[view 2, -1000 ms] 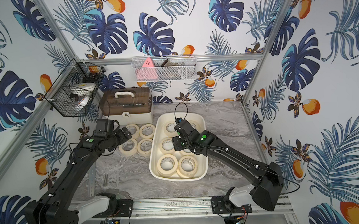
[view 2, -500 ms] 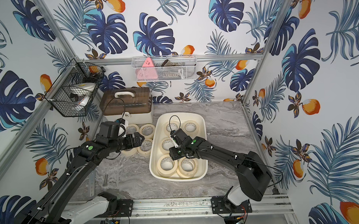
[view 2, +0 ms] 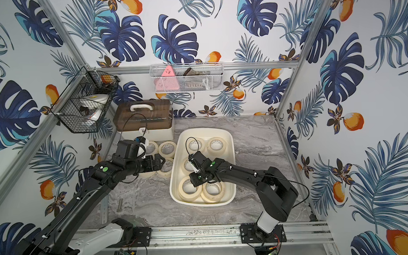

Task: Take out the art tape in the storage box
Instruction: Pick up the art tape from the storage box.

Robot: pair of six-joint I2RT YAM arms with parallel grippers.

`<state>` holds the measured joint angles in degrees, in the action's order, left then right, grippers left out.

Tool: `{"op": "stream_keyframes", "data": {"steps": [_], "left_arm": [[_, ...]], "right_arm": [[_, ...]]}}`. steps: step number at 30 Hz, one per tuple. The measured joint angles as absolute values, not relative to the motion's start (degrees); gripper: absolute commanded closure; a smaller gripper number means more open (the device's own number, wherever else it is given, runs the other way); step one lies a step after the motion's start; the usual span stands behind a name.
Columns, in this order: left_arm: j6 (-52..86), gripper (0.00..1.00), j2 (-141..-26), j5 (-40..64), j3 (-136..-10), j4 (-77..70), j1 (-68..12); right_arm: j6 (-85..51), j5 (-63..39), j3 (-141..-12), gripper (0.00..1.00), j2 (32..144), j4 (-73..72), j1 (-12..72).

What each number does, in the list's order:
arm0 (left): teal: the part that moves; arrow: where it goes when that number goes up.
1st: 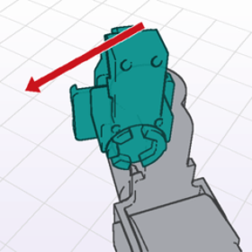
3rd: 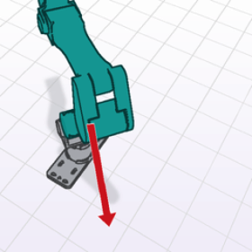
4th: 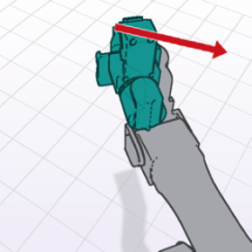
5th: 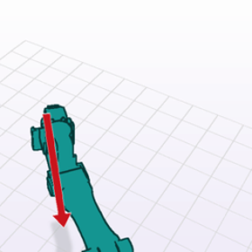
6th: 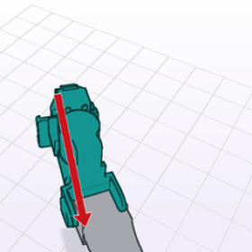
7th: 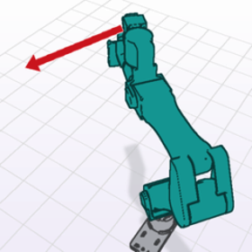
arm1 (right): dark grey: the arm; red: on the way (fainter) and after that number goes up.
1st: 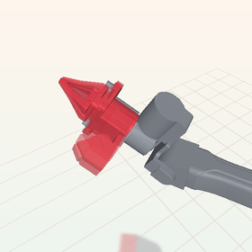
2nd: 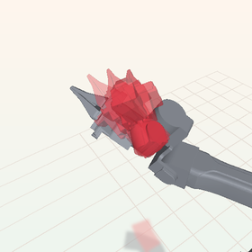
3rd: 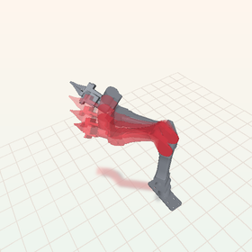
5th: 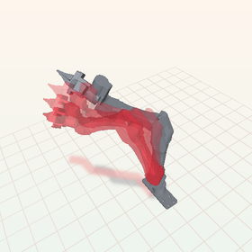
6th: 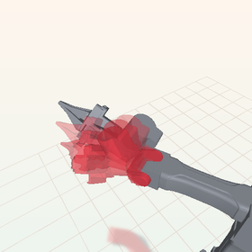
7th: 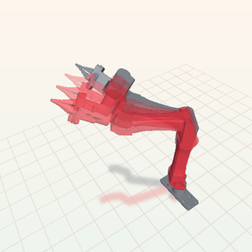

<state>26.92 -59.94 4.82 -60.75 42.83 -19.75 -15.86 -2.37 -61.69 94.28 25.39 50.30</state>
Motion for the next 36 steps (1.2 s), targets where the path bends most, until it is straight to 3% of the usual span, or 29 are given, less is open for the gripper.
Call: {"op": "stream_keyframes", "data": {"steps": [19, 36], "left_arm": [[26.85, 0.07, -59.79, 4.45, -60.75, 42.87, -20.18], [25.34, 0.17, -61.56, -1.63, -64.71, 44.18, -27.51]], "right_arm": [[-14.11, -0.25, -64.84, 0.91, 94.98, 29.12, 50.41], [-22.39, 10.59, -79.02, 0.94, 94.72, 38.33, 50.43]]}}
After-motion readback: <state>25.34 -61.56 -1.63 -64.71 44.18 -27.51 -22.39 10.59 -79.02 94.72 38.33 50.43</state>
